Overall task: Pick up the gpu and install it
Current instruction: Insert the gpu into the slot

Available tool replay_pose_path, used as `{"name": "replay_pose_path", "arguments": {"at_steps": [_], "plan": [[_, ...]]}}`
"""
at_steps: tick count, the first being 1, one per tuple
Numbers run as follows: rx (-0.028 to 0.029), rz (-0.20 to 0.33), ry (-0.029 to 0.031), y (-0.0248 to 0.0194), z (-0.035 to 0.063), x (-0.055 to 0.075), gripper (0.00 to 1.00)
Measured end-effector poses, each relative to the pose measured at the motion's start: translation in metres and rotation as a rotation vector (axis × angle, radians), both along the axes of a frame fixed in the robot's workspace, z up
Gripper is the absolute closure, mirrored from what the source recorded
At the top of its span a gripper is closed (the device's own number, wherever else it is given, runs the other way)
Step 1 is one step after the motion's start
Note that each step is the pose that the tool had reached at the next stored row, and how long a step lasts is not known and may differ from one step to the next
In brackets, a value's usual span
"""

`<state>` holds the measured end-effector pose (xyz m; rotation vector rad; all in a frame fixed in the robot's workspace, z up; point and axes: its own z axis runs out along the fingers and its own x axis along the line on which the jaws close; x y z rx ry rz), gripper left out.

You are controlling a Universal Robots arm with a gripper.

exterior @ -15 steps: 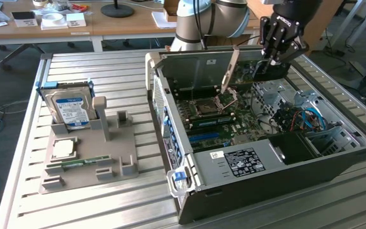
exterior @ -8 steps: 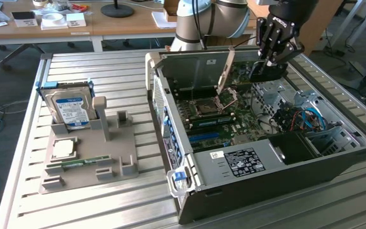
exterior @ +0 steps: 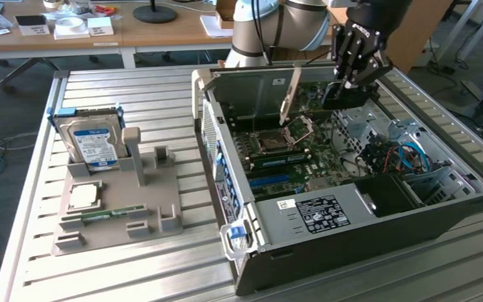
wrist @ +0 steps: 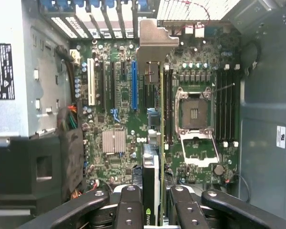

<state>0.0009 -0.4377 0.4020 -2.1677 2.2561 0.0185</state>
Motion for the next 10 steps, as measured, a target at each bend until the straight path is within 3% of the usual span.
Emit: {"name": "replay_pose_path", "arguments": {"at_steps": [4,10], "plan": [[0.0001,-0.004,-0.001,0.0,-0.0041,-0.0073,0.73],[0.0004,-0.003,-0.0011,0.0,-0.0048,-0.0075,0.73]]}}
